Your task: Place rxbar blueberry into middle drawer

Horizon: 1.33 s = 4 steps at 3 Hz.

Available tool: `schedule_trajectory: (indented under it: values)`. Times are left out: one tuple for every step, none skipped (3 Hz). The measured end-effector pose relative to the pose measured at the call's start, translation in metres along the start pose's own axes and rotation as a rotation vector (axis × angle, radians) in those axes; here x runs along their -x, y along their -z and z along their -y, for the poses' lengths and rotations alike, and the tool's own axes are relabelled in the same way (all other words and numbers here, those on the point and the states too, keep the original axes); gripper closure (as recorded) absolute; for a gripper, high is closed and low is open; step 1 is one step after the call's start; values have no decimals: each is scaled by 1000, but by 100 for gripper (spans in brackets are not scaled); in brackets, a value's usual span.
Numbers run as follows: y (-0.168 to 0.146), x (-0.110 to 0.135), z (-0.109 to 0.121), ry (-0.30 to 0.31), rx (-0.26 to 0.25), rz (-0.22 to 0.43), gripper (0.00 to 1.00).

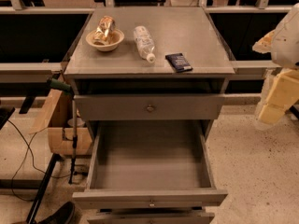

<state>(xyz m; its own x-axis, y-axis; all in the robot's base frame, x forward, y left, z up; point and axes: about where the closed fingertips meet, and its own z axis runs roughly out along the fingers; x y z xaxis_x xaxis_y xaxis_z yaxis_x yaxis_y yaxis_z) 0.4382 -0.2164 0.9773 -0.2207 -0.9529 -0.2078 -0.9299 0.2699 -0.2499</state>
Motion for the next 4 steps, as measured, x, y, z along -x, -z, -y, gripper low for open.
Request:
schedule_trajectory:
  values:
    - [0, 0, 0, 0, 0, 0, 0]
    - [-1, 2, 7, 7, -23, 54, 0]
    - [-2, 10, 26, 48, -72, 123, 0]
    - [-8, 21, 56, 52, -112, 208, 0]
